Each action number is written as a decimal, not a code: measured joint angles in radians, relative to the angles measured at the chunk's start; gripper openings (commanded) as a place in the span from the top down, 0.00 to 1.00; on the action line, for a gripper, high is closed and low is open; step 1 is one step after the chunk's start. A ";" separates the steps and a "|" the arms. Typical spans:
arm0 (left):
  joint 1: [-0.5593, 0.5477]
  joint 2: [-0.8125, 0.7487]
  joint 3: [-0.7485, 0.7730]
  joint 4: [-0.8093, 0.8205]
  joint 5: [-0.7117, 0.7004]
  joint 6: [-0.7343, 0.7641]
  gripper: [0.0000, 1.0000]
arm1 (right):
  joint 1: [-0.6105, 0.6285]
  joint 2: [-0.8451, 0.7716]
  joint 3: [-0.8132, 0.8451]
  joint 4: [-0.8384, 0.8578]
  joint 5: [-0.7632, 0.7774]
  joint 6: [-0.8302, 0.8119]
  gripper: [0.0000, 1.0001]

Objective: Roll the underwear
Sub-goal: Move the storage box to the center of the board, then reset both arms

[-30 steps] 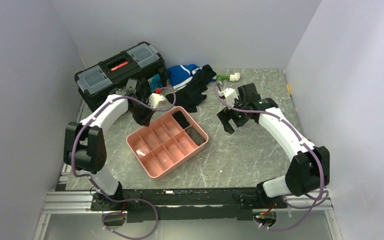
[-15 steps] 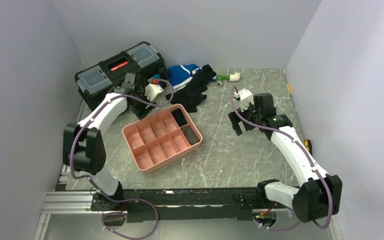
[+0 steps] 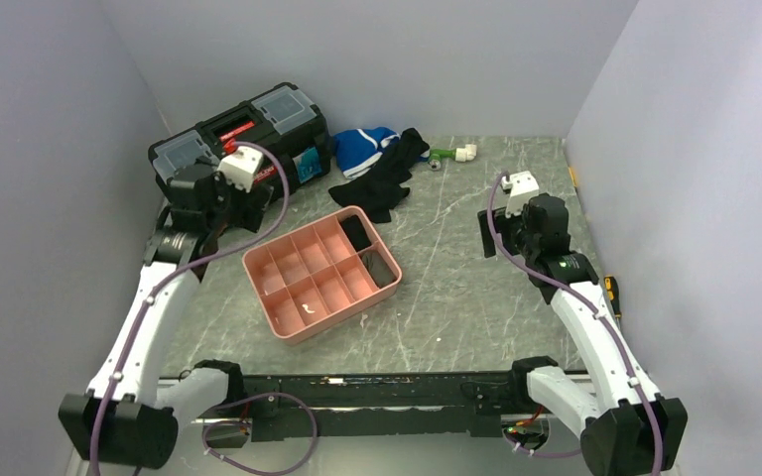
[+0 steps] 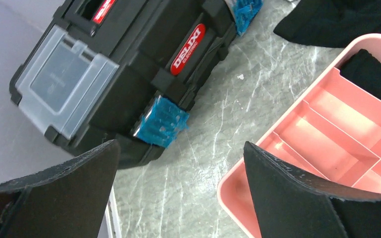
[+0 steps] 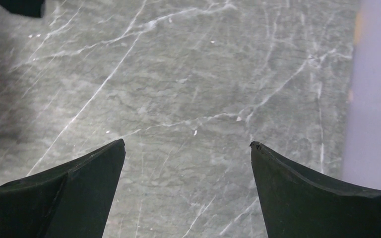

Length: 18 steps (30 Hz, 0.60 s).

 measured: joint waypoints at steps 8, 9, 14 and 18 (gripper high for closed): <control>0.055 -0.169 -0.121 0.008 0.014 -0.106 0.01 | -0.029 -0.025 0.000 0.023 0.034 0.032 0.00; 0.056 -0.185 -0.131 0.007 0.020 -0.113 0.01 | -0.029 -0.033 0.000 0.023 0.035 0.032 0.00; 0.057 -0.258 -0.182 0.005 0.043 -0.127 0.01 | -0.037 -0.082 -0.002 0.021 0.049 0.031 0.00; 0.057 -0.268 -0.200 0.004 0.061 -0.119 0.01 | -0.055 -0.128 -0.007 0.019 0.048 0.031 0.00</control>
